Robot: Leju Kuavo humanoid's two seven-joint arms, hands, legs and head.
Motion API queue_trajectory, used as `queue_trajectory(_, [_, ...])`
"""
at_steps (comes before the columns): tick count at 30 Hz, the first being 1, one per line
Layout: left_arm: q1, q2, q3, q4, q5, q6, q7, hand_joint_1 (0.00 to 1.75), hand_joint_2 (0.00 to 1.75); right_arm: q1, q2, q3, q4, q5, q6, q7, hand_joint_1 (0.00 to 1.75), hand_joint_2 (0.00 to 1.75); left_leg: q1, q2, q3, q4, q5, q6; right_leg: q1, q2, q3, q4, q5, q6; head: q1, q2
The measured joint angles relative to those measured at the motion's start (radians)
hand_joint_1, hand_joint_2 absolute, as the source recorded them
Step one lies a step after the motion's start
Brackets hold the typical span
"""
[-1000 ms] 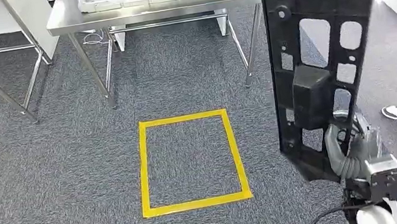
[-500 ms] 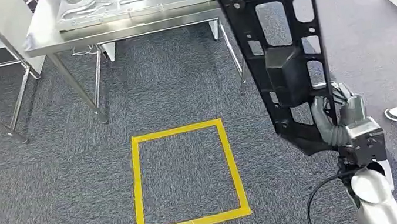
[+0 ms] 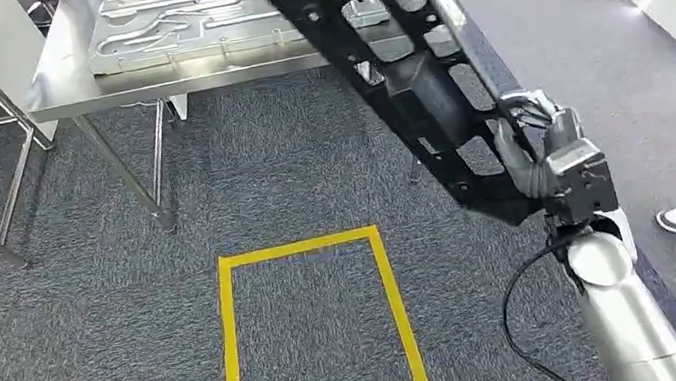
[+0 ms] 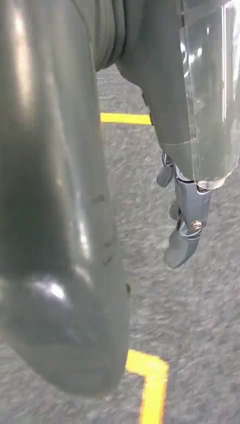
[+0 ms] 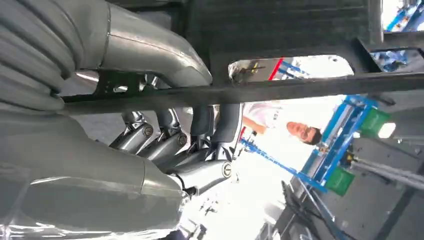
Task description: Take the parts from the cabinet and place them on the table.
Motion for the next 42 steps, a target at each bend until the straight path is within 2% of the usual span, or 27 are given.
queue_trajectory(1, [0.001,-0.002,0.0,0.0,0.002,0.0,0.001,0.0,0.0,-0.014,0.0,0.007,0.01,0.0,0.003,0.003,1.75,1.75,0.001,-0.001,0.016,0.0,-0.013,-0.003,-0.004,-0.002,-0.013,-0.017,-0.011,0.004,0.0,0.0])
queue_trajectory(2, [0.003,-0.002,0.0,0.0,0.002,0.0,0.002,0.0,0.0,-0.029,-0.002,0.013,0.018,0.0,0.005,0.003,1.75,1.75,0.004,-0.002,0.035,0.0,-0.027,-0.007,-0.007,-0.004,-0.013,-0.058,0.005,0.009,0.0,0.0])
queue_trajectory(3, [0.004,-0.002,0.0,0.0,0.003,0.0,0.002,0.0,0.0,-0.044,-0.005,0.022,0.028,0.0,0.011,0.004,1.75,1.75,0.007,-0.002,0.055,0.0,-0.043,-0.012,-0.01,-0.007,-0.004,-0.125,0.05,0.011,0.0,0.0])
queue_trajectory(4, [0.004,-0.002,0.0,0.0,0.006,0.0,0.002,0.0,0.0,-0.061,-0.009,0.029,0.042,-0.001,0.013,0.004,1.75,1.75,0.009,-0.002,0.075,0.0,-0.06,-0.018,-0.012,-0.012,0.007,-0.202,0.137,0.013,0.0,0.0])
queue_trajectory(5, [0.009,-0.002,0.001,0.003,0.008,0.001,0.002,0.0,0.0,-0.076,-0.011,0.038,0.061,-0.008,0.015,0.004,1.75,1.75,0.006,-0.001,0.076,0.0,-0.075,-0.024,-0.015,-0.023,0.005,-0.274,0.275,0.011,0.0,0.0])
queue_trajectory(6, [0.007,-0.002,0.002,0.003,0.01,0.001,0.003,0.0,0.0,-0.094,-0.016,0.044,0.077,-0.016,0.017,0.003,1.75,1.75,0.006,-0.004,0.084,0.004,-0.084,-0.03,-0.006,-0.028,0.003,-0.273,0.25,-0.006,0.0,0.0])
queue_trajectory(8, [-0.001,-0.002,0.002,0.003,0.01,0.0,0.003,0.0,0.0,-0.116,-0.02,0.057,0.09,-0.024,0.024,0.007,1.75,1.75,0.007,0.001,0.103,0.001,-0.089,-0.047,-0.001,-0.016,0.01,-0.276,0.246,-0.026,0.004,0.0])
queue_trajectory(10, [-0.001,-0.001,0.002,0.003,0.01,-0.001,0.004,0.0,0.0,-0.162,-0.023,0.073,0.107,-0.028,0.043,0.011,1.75,1.75,0.009,0.003,0.079,0.06,-0.066,-0.057,-0.007,-0.01,0.039,-0.287,0.233,-0.044,0.002,0.0])
queue_trajectory(12, [-0.003,-0.001,0.002,0.003,0.008,-0.005,0.006,0.0,0.0,-0.222,-0.024,0.095,0.142,-0.028,0.078,0.03,1.75,1.75,0.012,0.002,0.001,0.197,-0.066,-0.063,-0.007,-0.009,0.068,-0.29,0.21,-0.058,0.003,0.0])
queue_trajectory(14, [-0.004,-0.001,0.002,0.003,0.008,-0.007,0.008,0.0,0.0,-0.273,-0.024,0.124,0.182,-0.016,0.101,0.051,1.75,1.75,0.013,0.002,-0.091,0.306,-0.137,-0.071,-0.005,-0.004,0.091,-0.29,0.189,-0.06,0.003,0.0])
queue_trajectory(16, [-0.003,-0.001,0.002,0.003,0.008,-0.009,0.008,0.0,0.0,-0.327,-0.024,0.157,0.234,-0.002,0.13,0.072,1.75,1.75,0.014,0.002,-0.148,0.321,-0.183,-0.072,-0.003,-0.001,0.123,-0.29,0.164,-0.059,0.002,0.0])
queue_trajectory(18, [-0.001,-0.001,0.002,0.003,0.008,-0.01,0.008,0.0,0.0,-0.378,-0.024,0.187,0.285,0.01,0.153,0.087,1.75,1.75,0.013,0.002,-0.142,0.215,-0.118,-0.064,-0.002,0.0,0.16,-0.29,0.139,-0.056,0.003,0.0])
queue_trajectory(19, [0.001,0.0,0.002,0.003,0.008,-0.01,0.008,0.0,0.0,-0.403,-0.023,0.202,0.307,0.016,0.163,0.092,1.75,1.75,0.012,0.003,-0.13,0.138,-0.045,-0.058,0.0,-0.001,0.177,-0.291,0.127,-0.054,0.002,0.0])
queue_trajectory(20, [0.006,0.001,0.002,0.004,0.009,-0.01,0.008,0.0,0.0,-0.428,-0.02,0.217,0.332,0.023,0.17,0.095,1.75,1.75,0.007,0.004,-0.122,0.061,0.059,-0.045,-0.001,-0.003,0.184,-0.294,0.115,-0.052,0.003,0.0])
queue_trajectory(21, [0.008,0.003,0.002,0.005,0.011,-0.01,0.008,0.0,0.0,-0.45,-0.016,0.234,0.366,0.028,0.177,0.096,1.75,1.75,0.001,0.001,-0.128,0.041,0.08,-0.04,0.004,0.001,0.196,-0.288,0.107,-0.044,0.002,0.0])
queue_trajectory(22, [0.004,0.003,0.002,0.005,0.011,-0.01,0.008,0.0,0.0,-0.468,-0.011,0.249,0.387,0.035,0.177,0.098,1.75,1.75,0.001,0.003,-0.123,0.039,0.06,-0.037,0.003,0.004,0.196,-0.298,0.099,-0.036,0.003,0.0])
queue_trajectory(25, [0.001,0.0,0.002,0.005,0.014,-0.009,0.008,0.0,0.0,-0.494,0.004,0.285,0.42,0.054,0.175,0.103,1.75,1.75,0.004,0.0,-0.084,0.011,0.066,-0.012,0.003,0.004,0.216,-0.291,0.113,-0.015,0.002,0.0])
queue_trajectory(27, [0.0,-0.001,0.002,0.005,0.018,-0.008,0.008,0.0,0.0,-0.516,0.018,0.306,0.446,0.056,0.174,0.104,1.75,1.75,0.006,0.0,-0.058,0.002,0.059,-0.001,0.0,-0.004,0.171,-0.194,0.106,-0.015,0.002,0.0])
queue_trajectory(29, [-0.004,-0.002,0.002,0.005,0.02,-0.007,0.008,0.0,0.0,-0.53,0.023,0.319,0.465,0.057,0.174,0.104,1.75,1.75,0.006,-0.002,-0.044,0.002,0.042,0.001,0.0,-0.004,0.072,-0.059,0.051,-0.007,0.002,0.0])
queue_trajectory(31, [-0.003,-0.002,0.002,0.005,0.022,-0.007,0.009,0.0,0.0,-0.531,0.027,0.327,0.483,0.057,0.173,0.106,1.75,1.75,0.006,-0.009,-0.023,0.002,0.024,0.0,0.0,-0.004,0.005,-0.007,0.001,-0.002,0.002,0.0])
queue_trajectory(32, [-0.002,-0.002,0.002,0.005,0.023,-0.007,0.01,0.0,0.0,-0.534,0.029,0.332,0.491,0.058,0.173,0.108,1.75,1.75,0.006,-0.012,-0.007,0.002,0.013,-0.001,0.0,-0.005,-0.003,-0.036,0.015,-0.004,0.002,0.0])
queue_trajectory(33, [0.001,-0.003,0.002,0.005,0.023,-0.007,0.011,0.0,0.0,-0.539,0.031,0.337,0.497,0.058,0.173,0.108,1.75,1.75,0.006,-0.013,0.009,0.002,0.0,-0.003,0.0,-0.005,0.007,-0.097,0.054,-0.006,0.003,0.0])
queue_trajectory(35, [0.004,-0.004,0.002,0.005,0.023,-0.006,0.012,0.0,0.0,-0.553,0.031,0.34,0.506,0.058,0.172,0.108,1.75,1.75,0.005,-0.012,0.036,0.001,-0.023,-0.007,0.005,-0.008,0.041,-0.258,0.202,-0.02,0.003,0.0])
queue_trajectory(36, [0.005,-0.005,0.002,0.005,0.022,-0.007,0.014,0.0,0.0,-0.558,0.031,0.341,0.513,0.057,0.172,0.107,1.75,1.75,0.001,-0.012,0.049,0.008,-0.033,-0.011,0.009,-0.011,0.041,-0.299,0.261,-0.025,0.003,0.0])
queue_trajectory(37, [0.003,-0.005,0.002,0.005,0.022,-0.007,0.016,0.0,0.0,-0.566,0.031,0.341,0.518,0.055,0.172,0.109,1.75,1.75,0.001,-0.017,0.044,-0.001,-0.04,-0.02,0.014,-0.012,0.043,-0.298,0.232,-0.03,0.004,0.0])
queue_trajectory(40, [0.002,-0.006,0.002,0.005,0.02,-0.008,0.018,0.0,0.0,-0.583,0.031,0.34,0.518,0.051,0.175,0.109,1.75,1.75,-0.003,-0.014,0.057,0.02,-0.029,-0.038,0.008,-0.005,0.07,-0.313,0.235,-0.049,0.003,0.0])
queue_trajectory(42, [0.001,-0.003,0.002,0.005,0.019,-0.008,0.018,0.0,0.0,-0.601,0.027,0.338,0.52,0.046,0.185,0.113,1.75,1.75,0.0,-0.007,0.011,0.116,-0.021,-0.043,0.003,-0.007,0.1,-0.323,0.222,-0.06,0.003,0.0])
